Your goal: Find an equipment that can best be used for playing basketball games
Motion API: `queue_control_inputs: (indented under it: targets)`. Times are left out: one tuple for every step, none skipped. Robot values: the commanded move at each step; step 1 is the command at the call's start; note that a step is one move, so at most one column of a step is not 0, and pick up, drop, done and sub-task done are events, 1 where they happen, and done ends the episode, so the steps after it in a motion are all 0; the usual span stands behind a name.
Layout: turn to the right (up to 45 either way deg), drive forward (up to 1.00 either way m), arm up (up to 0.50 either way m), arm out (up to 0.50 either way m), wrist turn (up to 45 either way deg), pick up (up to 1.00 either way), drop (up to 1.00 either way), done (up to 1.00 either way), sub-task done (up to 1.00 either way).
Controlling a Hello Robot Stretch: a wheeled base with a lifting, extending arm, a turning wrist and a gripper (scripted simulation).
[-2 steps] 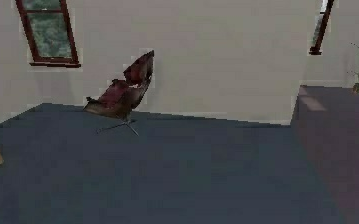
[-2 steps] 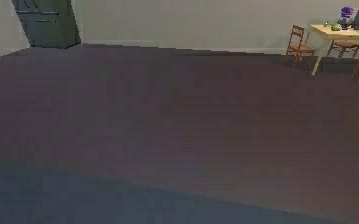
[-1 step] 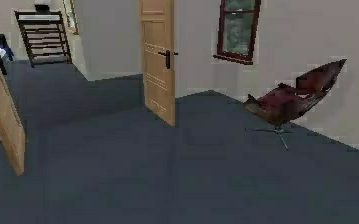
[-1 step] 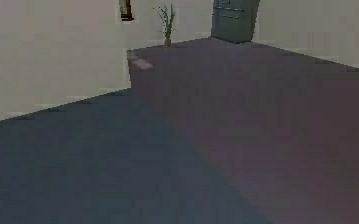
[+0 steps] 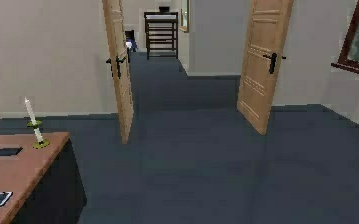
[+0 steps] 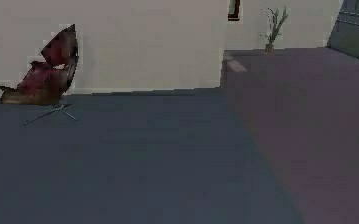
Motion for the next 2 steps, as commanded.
queue_control_inputs:
  targets:
    - [0.0,1.00,0.00,0.00,0.0,0.00,0.00,0.00,0.00]
    - [0.0,1.00,0.00,0.00,0.0,0.00,0.00,0.00,0.00]
